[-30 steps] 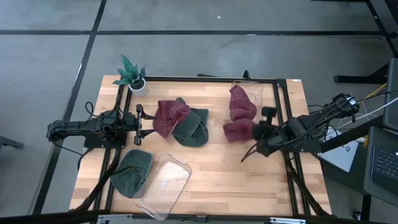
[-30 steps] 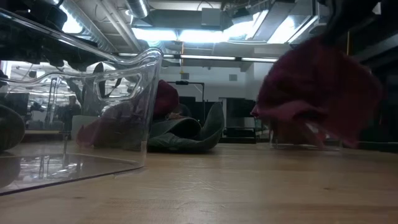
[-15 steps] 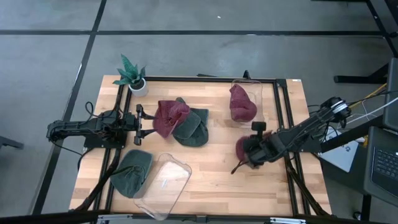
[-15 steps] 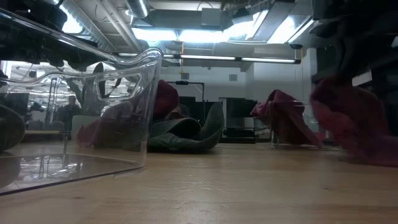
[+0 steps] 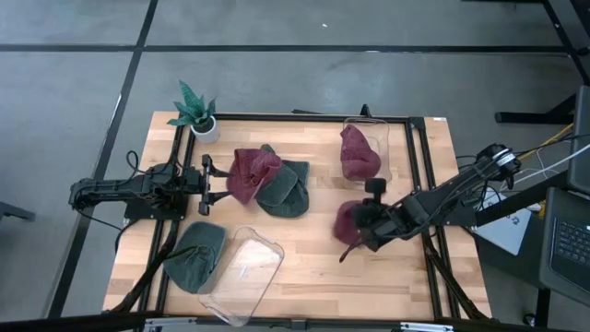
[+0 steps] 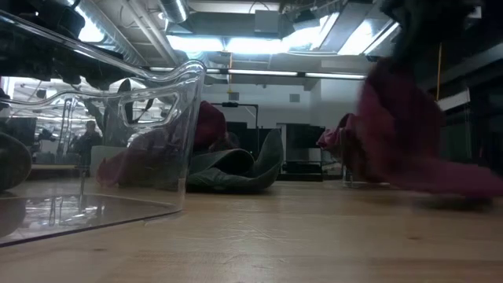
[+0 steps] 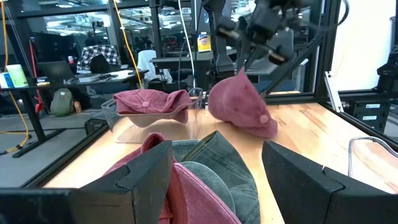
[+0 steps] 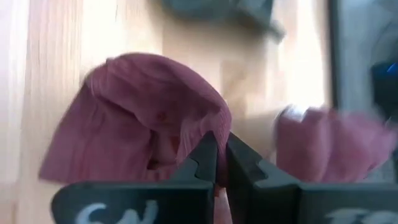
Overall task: Pick & Place hat
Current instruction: Put the bottom red cap into the top transparent bin
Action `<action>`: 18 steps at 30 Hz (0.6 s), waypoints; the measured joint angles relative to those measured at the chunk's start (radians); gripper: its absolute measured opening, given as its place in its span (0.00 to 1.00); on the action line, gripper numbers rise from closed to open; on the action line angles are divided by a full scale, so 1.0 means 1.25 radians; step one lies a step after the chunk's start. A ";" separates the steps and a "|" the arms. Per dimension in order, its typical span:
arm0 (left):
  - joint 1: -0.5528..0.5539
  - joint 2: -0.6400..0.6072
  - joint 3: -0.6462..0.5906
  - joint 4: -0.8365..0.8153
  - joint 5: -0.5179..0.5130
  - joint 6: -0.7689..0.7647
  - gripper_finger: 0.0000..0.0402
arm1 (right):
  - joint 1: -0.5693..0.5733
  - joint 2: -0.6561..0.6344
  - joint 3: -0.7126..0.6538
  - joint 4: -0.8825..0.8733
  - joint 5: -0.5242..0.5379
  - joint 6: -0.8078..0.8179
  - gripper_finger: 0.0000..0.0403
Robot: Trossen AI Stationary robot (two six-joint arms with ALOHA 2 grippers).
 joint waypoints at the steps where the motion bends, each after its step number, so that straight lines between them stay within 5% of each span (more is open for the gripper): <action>1: 0.000 0.000 0.000 0.000 0.000 0.000 0.61 | 0.000 0.000 0.008 0.019 0.017 -0.030 0.04; 7: 0.000 0.000 0.000 0.000 0.000 0.000 0.61 | -0.003 0.000 0.028 0.181 0.057 -0.227 0.04; 18: 0.000 0.000 0.000 0.000 0.000 0.000 0.61 | -0.015 0.000 0.121 0.326 0.056 -0.287 0.04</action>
